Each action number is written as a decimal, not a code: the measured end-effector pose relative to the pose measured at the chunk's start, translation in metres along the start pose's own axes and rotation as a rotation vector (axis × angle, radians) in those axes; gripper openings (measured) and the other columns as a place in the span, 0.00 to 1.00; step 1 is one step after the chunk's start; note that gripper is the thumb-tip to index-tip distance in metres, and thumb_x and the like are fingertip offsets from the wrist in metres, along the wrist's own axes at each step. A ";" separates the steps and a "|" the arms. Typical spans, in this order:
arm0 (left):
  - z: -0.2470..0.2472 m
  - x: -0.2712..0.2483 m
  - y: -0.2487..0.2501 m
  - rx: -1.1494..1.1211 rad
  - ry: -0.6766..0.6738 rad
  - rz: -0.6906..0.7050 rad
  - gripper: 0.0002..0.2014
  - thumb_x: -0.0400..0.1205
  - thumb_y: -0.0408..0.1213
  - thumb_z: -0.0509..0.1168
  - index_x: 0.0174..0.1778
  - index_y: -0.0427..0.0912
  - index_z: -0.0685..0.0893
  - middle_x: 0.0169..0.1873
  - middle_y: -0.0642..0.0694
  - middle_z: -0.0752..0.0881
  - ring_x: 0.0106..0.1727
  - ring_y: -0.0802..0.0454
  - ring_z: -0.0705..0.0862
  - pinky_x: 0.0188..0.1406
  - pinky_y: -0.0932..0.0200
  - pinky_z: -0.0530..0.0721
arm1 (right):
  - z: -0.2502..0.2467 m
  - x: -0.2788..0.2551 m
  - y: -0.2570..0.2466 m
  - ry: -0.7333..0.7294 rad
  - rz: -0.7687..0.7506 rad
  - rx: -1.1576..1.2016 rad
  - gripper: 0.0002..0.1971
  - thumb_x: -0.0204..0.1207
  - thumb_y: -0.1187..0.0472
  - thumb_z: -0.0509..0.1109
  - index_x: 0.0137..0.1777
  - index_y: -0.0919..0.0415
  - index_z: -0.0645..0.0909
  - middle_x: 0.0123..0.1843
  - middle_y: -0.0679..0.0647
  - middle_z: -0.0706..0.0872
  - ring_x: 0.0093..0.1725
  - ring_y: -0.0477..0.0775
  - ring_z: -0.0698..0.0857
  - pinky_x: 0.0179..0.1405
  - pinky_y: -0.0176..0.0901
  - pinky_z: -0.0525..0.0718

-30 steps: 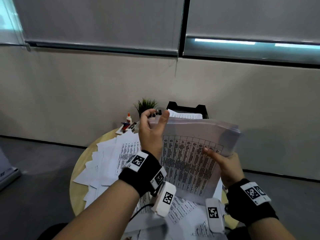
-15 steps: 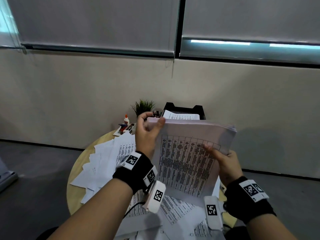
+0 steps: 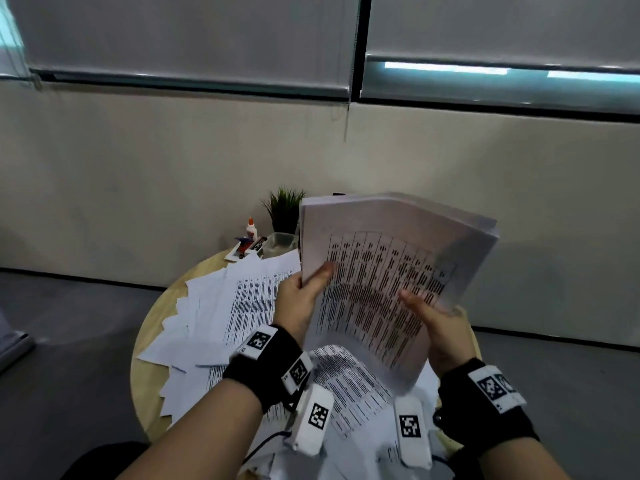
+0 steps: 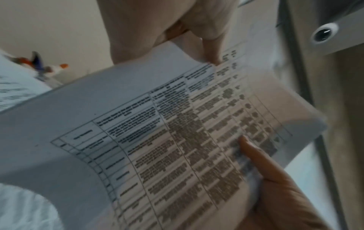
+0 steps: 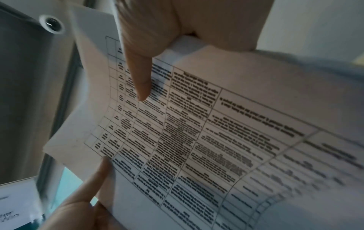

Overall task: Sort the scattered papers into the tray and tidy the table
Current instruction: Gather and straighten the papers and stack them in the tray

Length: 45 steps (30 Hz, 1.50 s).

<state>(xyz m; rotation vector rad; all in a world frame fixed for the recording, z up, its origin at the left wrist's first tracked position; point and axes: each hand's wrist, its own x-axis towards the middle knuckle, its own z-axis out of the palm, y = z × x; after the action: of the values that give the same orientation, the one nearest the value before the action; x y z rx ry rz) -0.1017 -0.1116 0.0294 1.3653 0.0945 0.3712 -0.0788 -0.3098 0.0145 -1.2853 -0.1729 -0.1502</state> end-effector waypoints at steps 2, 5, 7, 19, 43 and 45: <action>0.001 -0.002 0.002 -0.058 0.007 0.012 0.06 0.77 0.48 0.68 0.41 0.52 0.86 0.42 0.58 0.88 0.48 0.61 0.85 0.53 0.66 0.77 | 0.000 0.001 -0.003 -0.007 -0.019 -0.005 0.12 0.65 0.69 0.77 0.50 0.65 0.86 0.46 0.55 0.93 0.47 0.50 0.91 0.47 0.42 0.88; -0.008 -0.009 -0.017 -0.018 0.007 -0.060 0.06 0.77 0.41 0.70 0.49 0.49 0.84 0.46 0.52 0.90 0.51 0.59 0.86 0.57 0.59 0.80 | -0.009 -0.007 0.022 0.015 0.043 -0.086 0.18 0.64 0.69 0.79 0.56 0.63 0.86 0.50 0.55 0.92 0.51 0.54 0.90 0.54 0.50 0.85; -0.015 -0.016 -0.036 0.030 0.000 -0.140 0.08 0.74 0.37 0.72 0.48 0.48 0.82 0.46 0.50 0.88 0.50 0.59 0.85 0.61 0.54 0.78 | -0.015 -0.016 0.044 0.027 0.140 -0.152 0.17 0.62 0.67 0.81 0.53 0.59 0.87 0.47 0.52 0.93 0.50 0.54 0.90 0.51 0.49 0.86; -0.017 -0.014 -0.079 0.073 0.066 -0.213 0.09 0.75 0.39 0.73 0.49 0.45 0.84 0.46 0.46 0.89 0.49 0.50 0.87 0.42 0.62 0.82 | -0.008 -0.025 0.063 0.103 0.271 -0.149 0.07 0.72 0.72 0.74 0.45 0.60 0.84 0.40 0.53 0.90 0.41 0.56 0.88 0.31 0.32 0.83; -0.084 -0.028 -0.086 0.396 -0.595 -0.679 0.25 0.68 0.26 0.67 0.64 0.42 0.81 0.58 0.39 0.87 0.57 0.37 0.86 0.58 0.42 0.84 | -0.037 -0.034 0.111 0.152 0.924 -0.377 0.22 0.68 0.75 0.76 0.59 0.86 0.74 0.59 0.75 0.82 0.59 0.68 0.79 0.62 0.54 0.74; -0.091 -0.030 -0.081 0.306 -0.681 -0.774 0.26 0.73 0.19 0.60 0.65 0.45 0.79 0.59 0.38 0.86 0.48 0.35 0.88 0.41 0.44 0.89 | -0.042 -0.030 0.120 0.121 1.009 -0.356 0.33 0.51 0.73 0.83 0.59 0.77 0.79 0.67 0.69 0.80 0.68 0.70 0.76 0.73 0.67 0.67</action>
<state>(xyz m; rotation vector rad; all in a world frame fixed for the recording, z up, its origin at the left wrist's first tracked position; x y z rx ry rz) -0.1388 -0.0482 -0.0729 1.5711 0.1072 -0.7838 -0.0816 -0.3169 -0.1156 -1.5710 0.6344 0.6298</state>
